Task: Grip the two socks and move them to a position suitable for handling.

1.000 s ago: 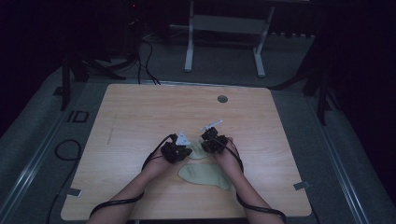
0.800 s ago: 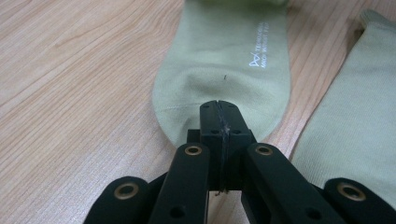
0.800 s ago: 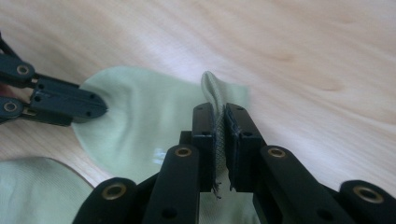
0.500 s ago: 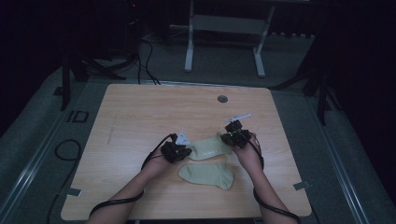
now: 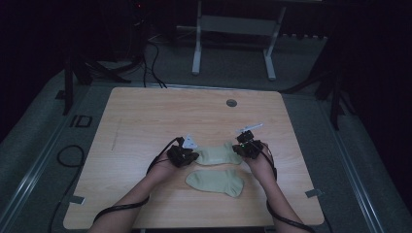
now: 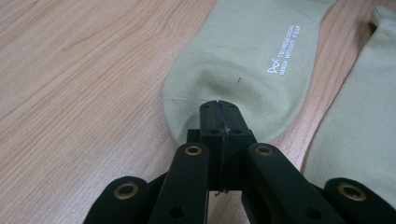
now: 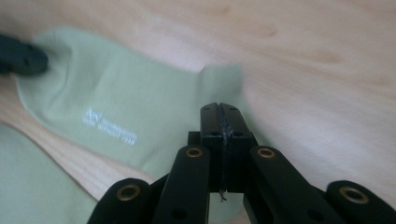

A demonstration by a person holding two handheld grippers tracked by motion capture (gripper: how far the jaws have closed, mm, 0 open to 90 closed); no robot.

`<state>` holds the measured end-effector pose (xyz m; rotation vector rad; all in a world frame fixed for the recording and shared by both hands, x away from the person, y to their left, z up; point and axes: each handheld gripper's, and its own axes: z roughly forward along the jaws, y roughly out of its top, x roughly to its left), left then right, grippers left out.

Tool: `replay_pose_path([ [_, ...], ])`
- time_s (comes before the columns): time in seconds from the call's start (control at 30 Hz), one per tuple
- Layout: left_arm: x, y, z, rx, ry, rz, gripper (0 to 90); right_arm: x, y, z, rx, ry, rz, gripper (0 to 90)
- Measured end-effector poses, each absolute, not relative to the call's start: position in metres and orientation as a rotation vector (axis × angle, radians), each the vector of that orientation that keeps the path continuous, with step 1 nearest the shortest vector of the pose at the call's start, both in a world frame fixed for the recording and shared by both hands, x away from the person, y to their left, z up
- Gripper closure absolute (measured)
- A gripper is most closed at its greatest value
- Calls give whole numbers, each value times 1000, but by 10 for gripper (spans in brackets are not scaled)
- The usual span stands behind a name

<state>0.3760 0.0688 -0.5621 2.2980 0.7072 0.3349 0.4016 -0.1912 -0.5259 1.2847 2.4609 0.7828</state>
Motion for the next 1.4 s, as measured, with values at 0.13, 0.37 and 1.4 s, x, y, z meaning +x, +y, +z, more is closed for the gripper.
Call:
replay_pose_path([
  [0.13, 379, 70, -562, 2300, 710, 338, 892, 402, -191, -539, 1301, 2477, 747, 894],
  [0.37, 390, 72, -562, 2297, 722, 348, 891, 394, -191, -544, 1295, 2478, 755, 878],
  [1.4, 373, 85, -532, 2228, 776, 307, 480, 394, -178, -521, 1196, 2520, 832, 585],
])
